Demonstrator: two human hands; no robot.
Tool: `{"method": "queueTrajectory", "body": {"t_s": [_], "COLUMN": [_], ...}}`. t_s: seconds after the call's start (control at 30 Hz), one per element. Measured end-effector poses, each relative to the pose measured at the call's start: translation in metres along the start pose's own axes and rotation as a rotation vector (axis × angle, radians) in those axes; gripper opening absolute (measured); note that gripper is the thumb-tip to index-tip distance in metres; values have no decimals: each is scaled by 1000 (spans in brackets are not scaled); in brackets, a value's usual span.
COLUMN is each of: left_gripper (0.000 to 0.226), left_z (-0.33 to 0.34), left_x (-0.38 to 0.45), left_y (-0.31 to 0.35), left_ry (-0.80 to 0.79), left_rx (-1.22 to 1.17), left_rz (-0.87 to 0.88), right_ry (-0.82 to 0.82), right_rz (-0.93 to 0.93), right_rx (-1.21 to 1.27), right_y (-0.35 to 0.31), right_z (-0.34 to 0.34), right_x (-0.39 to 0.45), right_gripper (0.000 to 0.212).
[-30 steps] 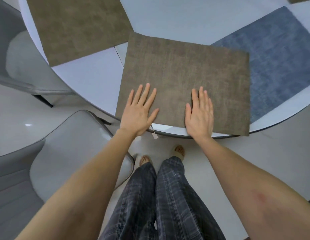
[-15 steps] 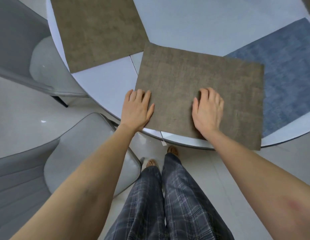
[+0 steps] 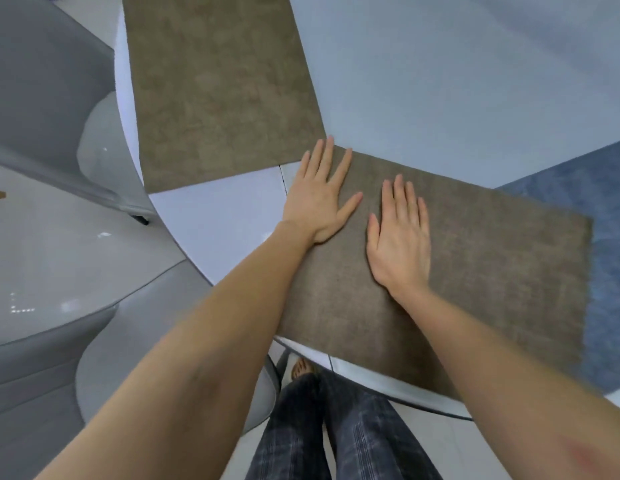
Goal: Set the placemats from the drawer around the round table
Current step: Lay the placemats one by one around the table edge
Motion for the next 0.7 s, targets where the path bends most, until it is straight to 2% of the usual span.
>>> {"method": "queueTrajectory", "body": {"t_s": [0.2,0.3,0.37,0.47,0.5,0.7], "left_gripper": [88,85,77,70,70,67], "left_z": [-2,-1,-2,0,1,2], "left_x": [8,13,11,0,-1,5], "left_y": [8,12,12,5,2,10], "left_ry": [52,59,76,28,14,11], "left_rx": [-83,-68,-56,2,4,56], "left_rz": [-205,-336,-278,47,73,-83], "right_ry": [-20,-21,-10,-5,-2,-54], "right_rz": [-1,0,1,3,-1,-91], "right_rx": [17,20,28,44,49,100], "right_y": [-1,-1,-1,0,0,13], "right_z": [-3,-3,-2,-1,0,-1], "right_x": [1,0,0,1,2,-2], "right_gripper": [56,56,56,55,54,55]}}
Point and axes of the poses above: each hand's wrist, its own x-axis towards the middle knuckle, its own z-axis out of the palm, y = z × x, the point moved 1 cm from there along x, towards the middle knuckle, and after that the axes turned 9 degrees about -x, right-handed, at the moved point
